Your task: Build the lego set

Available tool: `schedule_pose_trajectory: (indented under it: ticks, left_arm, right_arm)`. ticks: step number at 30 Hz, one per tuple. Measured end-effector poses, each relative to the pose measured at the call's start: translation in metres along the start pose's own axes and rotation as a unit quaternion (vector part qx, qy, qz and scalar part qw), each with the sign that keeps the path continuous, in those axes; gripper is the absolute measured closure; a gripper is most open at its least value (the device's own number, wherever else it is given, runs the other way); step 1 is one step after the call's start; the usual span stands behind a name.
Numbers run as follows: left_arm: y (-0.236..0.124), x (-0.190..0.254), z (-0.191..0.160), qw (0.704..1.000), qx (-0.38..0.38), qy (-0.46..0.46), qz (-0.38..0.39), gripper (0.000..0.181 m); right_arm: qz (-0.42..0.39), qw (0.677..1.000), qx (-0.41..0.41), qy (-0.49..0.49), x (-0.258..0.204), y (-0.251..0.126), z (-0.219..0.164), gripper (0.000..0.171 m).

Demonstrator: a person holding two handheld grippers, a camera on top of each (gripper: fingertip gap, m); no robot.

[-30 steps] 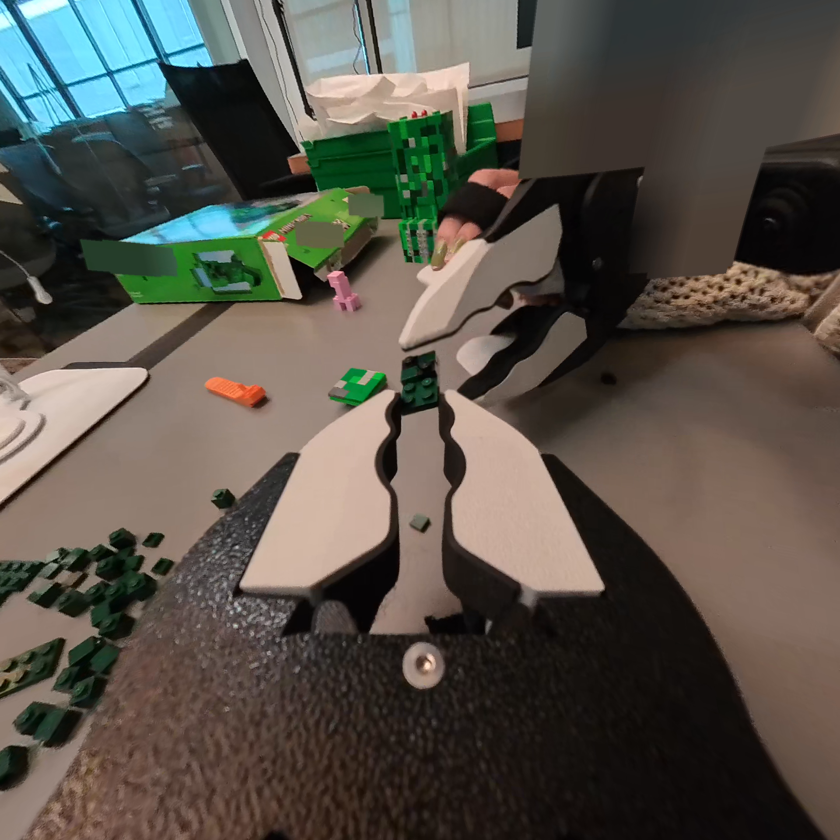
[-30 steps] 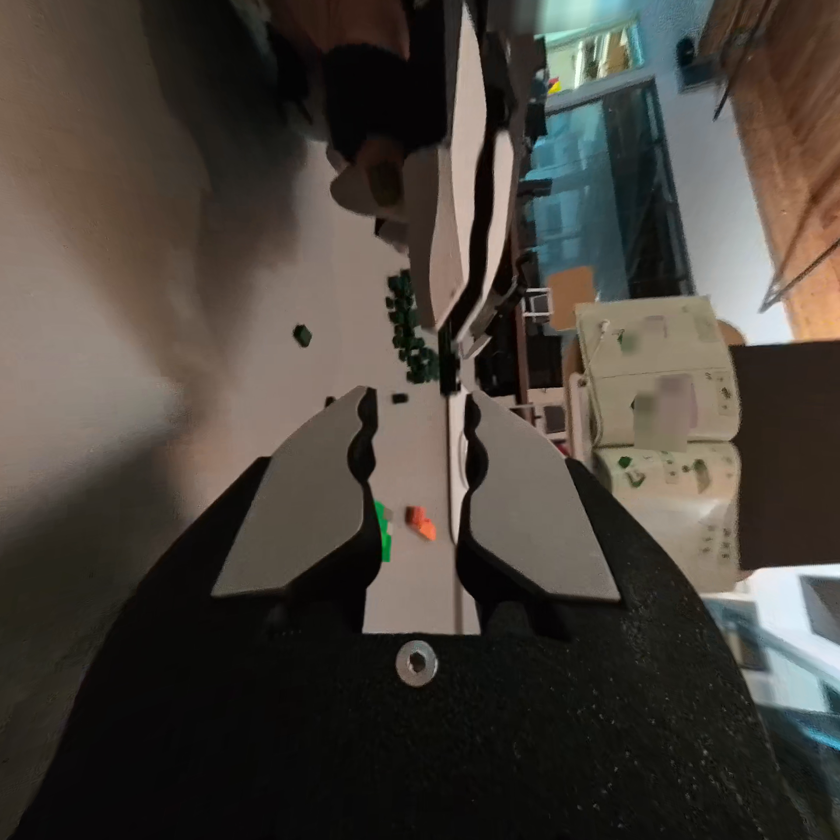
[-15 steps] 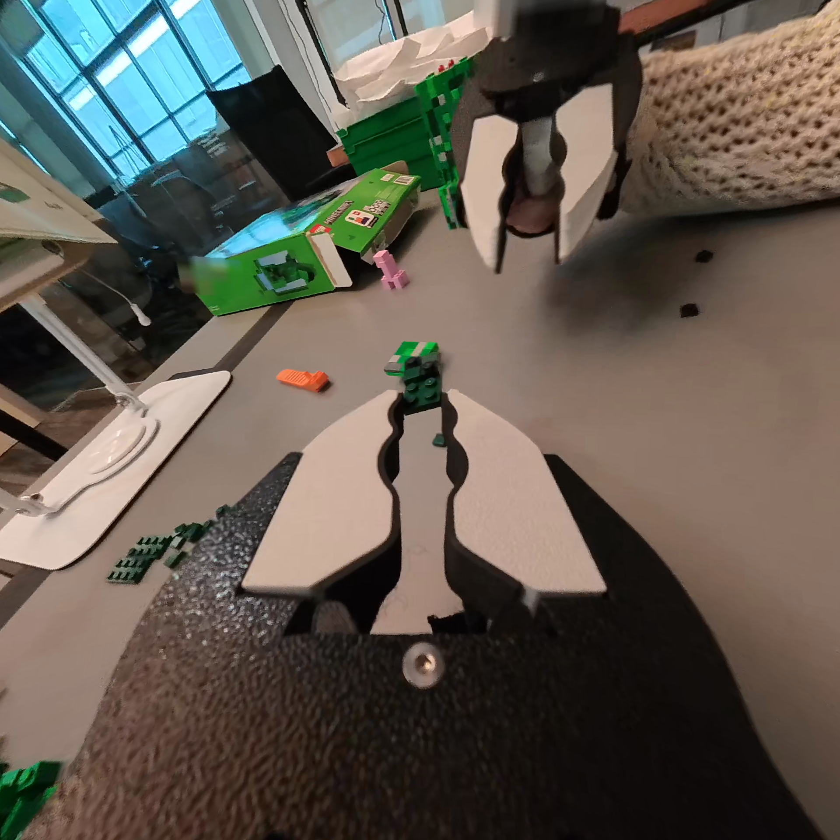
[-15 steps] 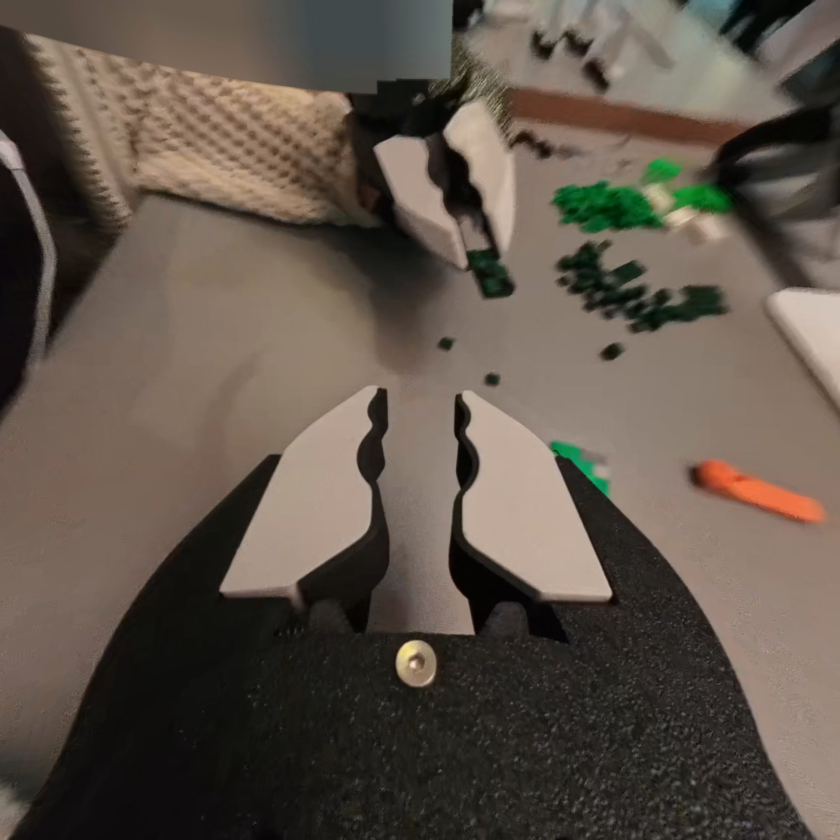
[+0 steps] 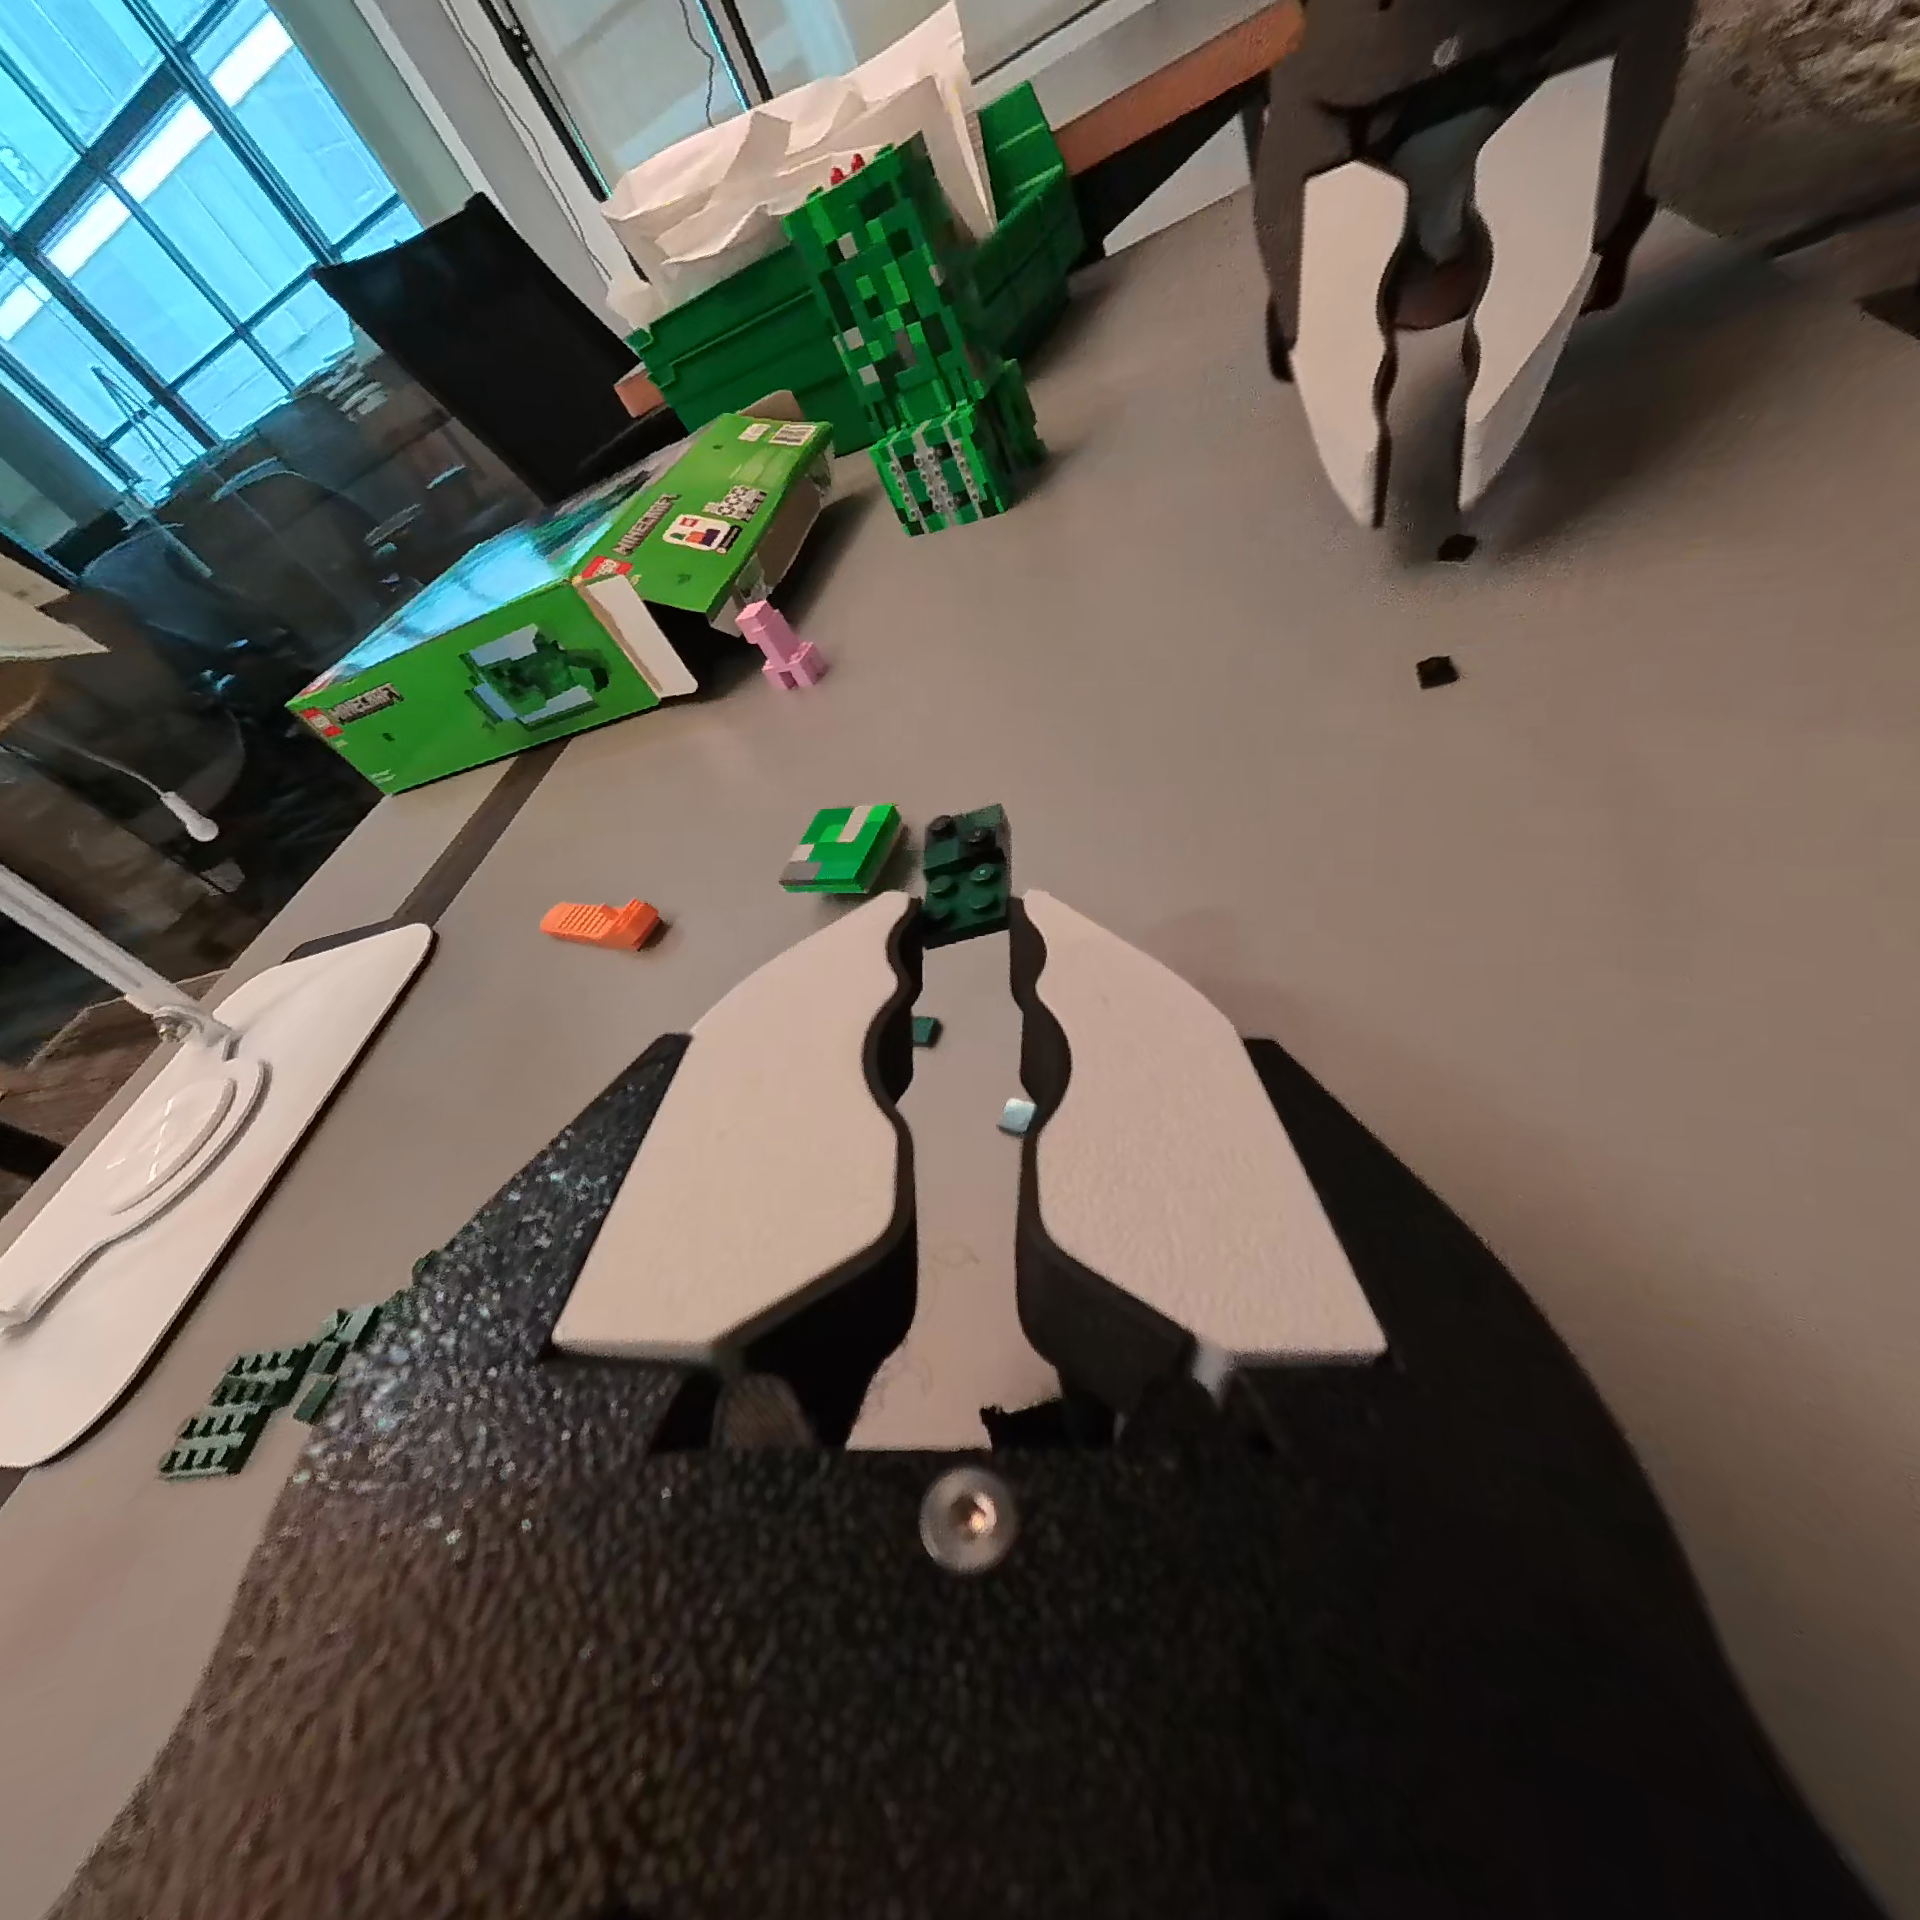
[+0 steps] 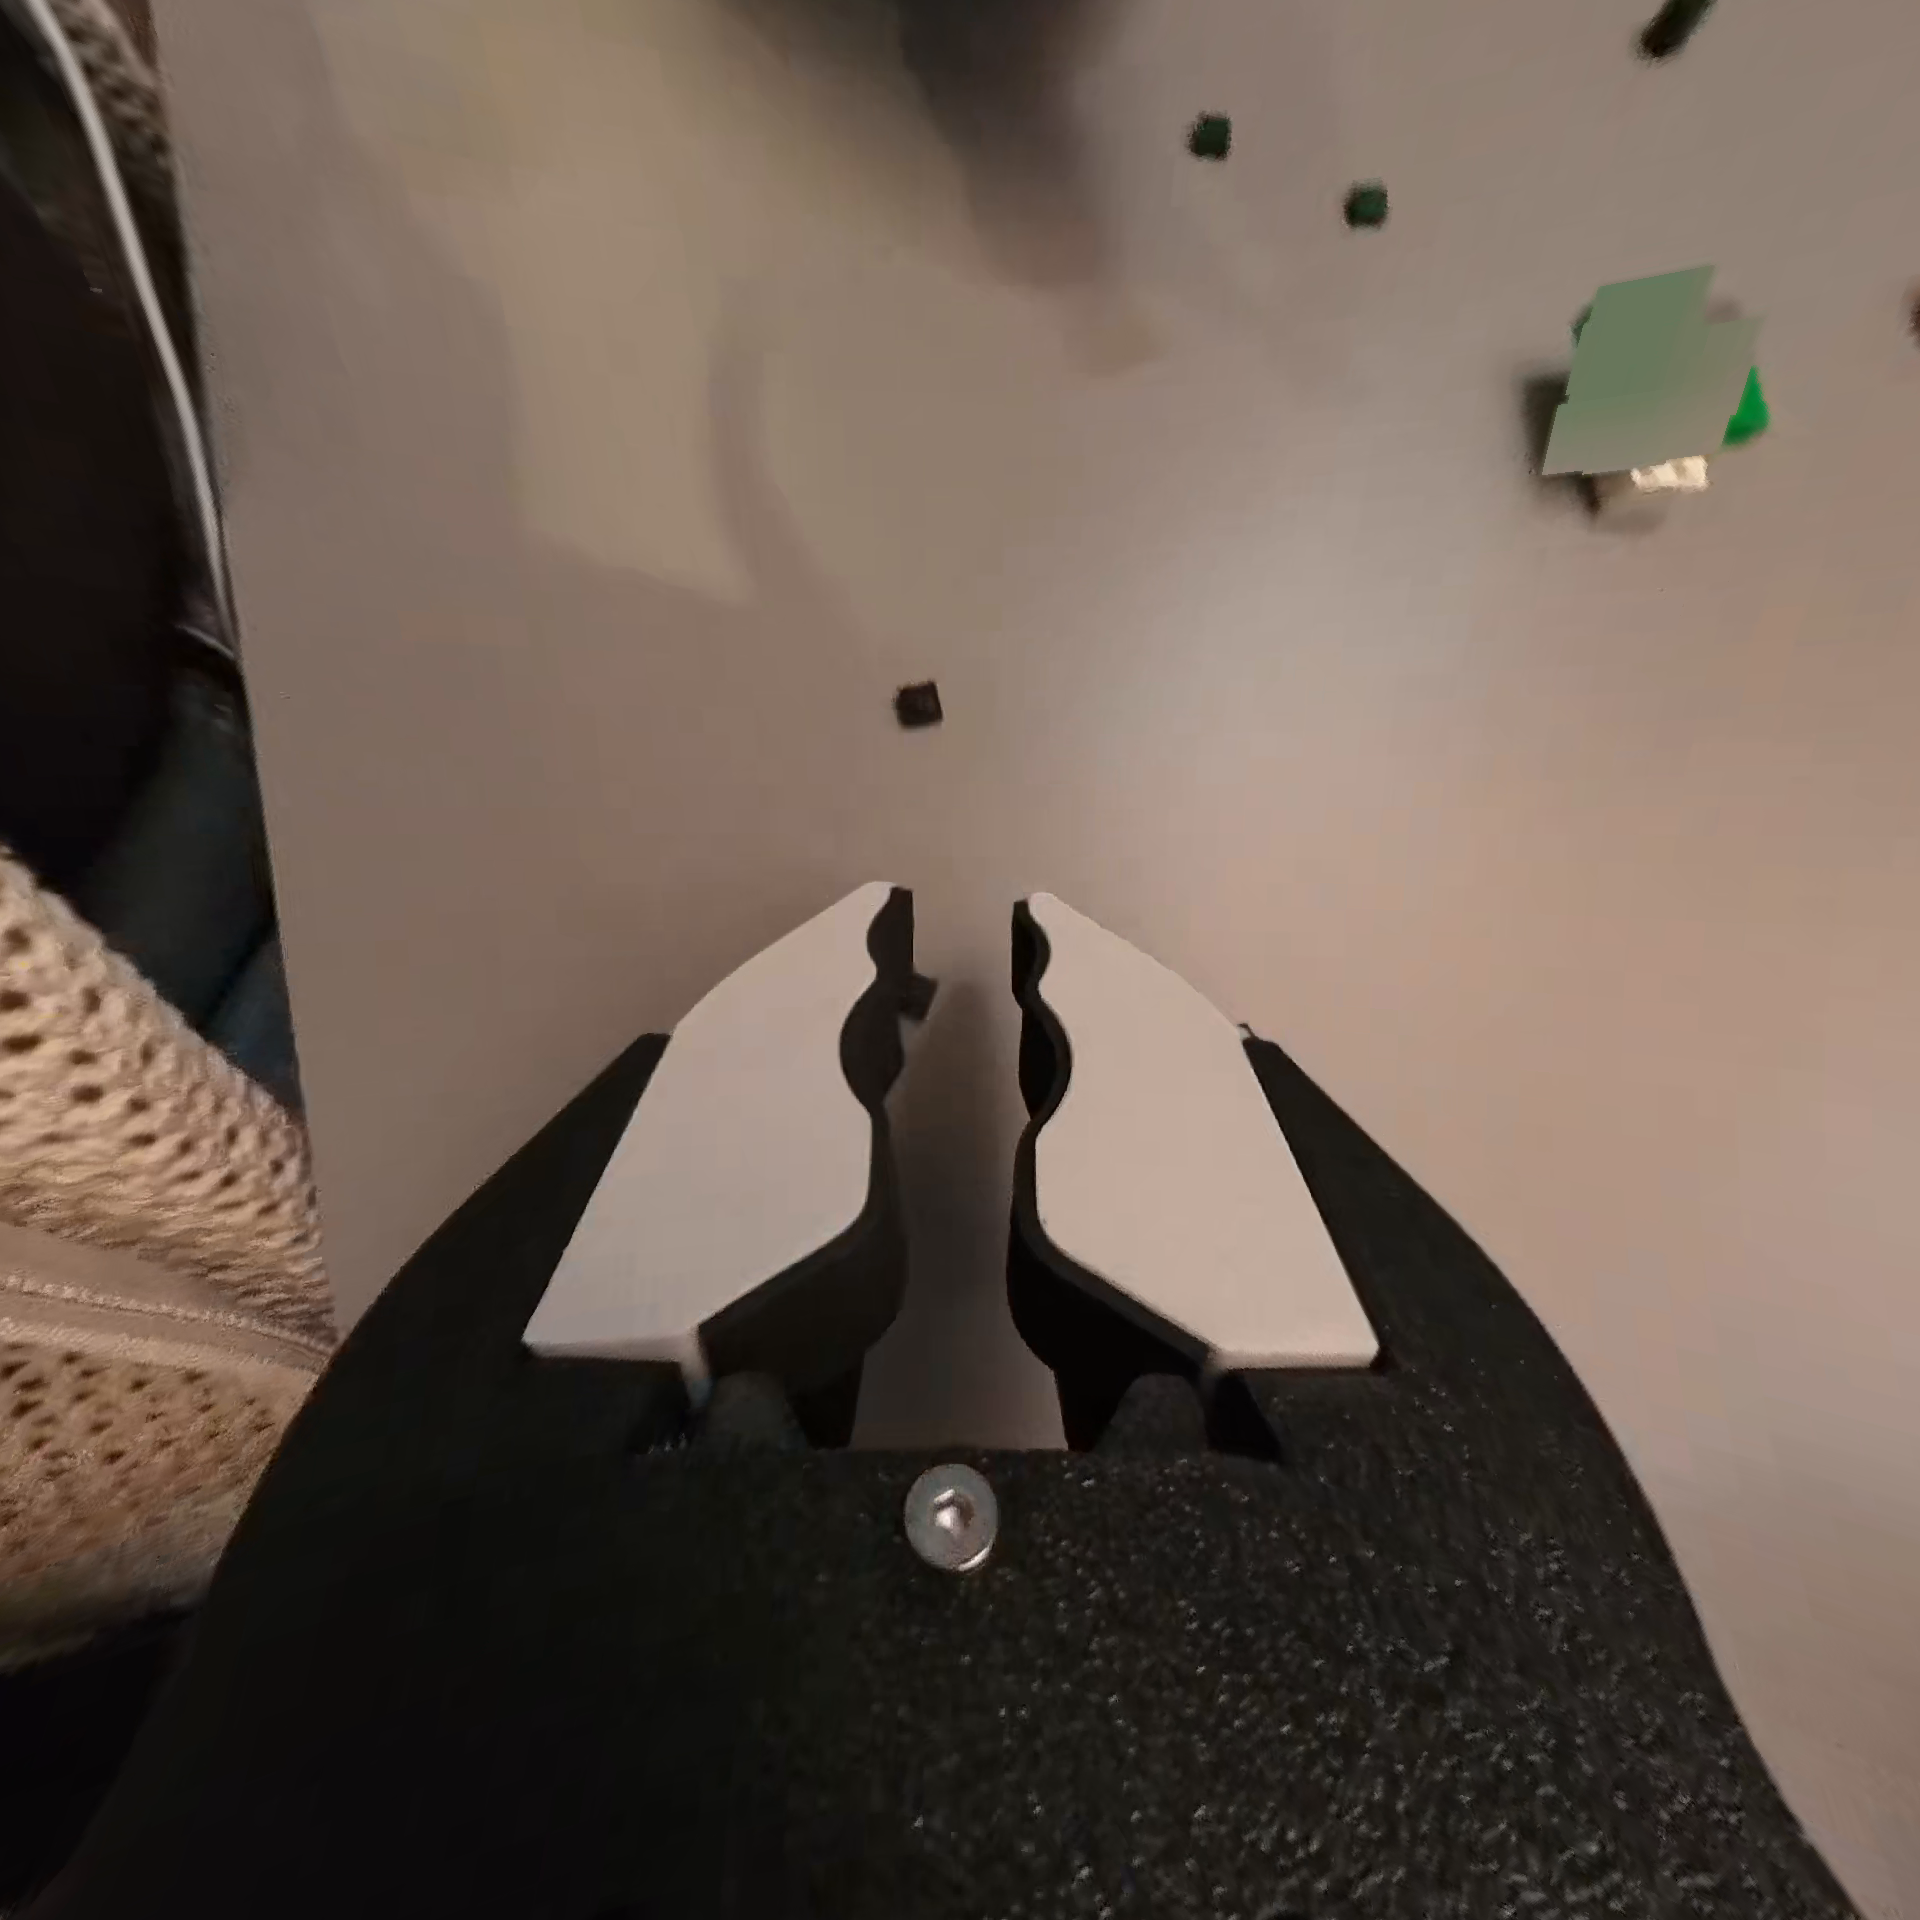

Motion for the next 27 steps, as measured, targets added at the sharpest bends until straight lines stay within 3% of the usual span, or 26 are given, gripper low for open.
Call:
schedule_pose_trajectory:
  ticks: [6,27]
  left_arm:
    - [0.001,0.003,0.001,1.0,0.002,0.001,-0.008,0.166]
    - [0.004,0.009,-0.001,1.0,-0.007,0.007,-0.027,0.166]
  right_arm:
    - [-0.067,0.996,0.011,0.052,-0.007,-0.011,-0.014,0.155]
    - [-0.13,0.987,0.001,0.099,-0.014,-0.01,-0.025,0.16]
Point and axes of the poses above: each gripper's, where its closed fingertips meet, y out along the fingers, z out of its top, x = y × z across the jaws, the point moved 3 cm from there along -y, back along the fingers, and after that the axes turned 13 degrees about x, right-handed, at the moved point
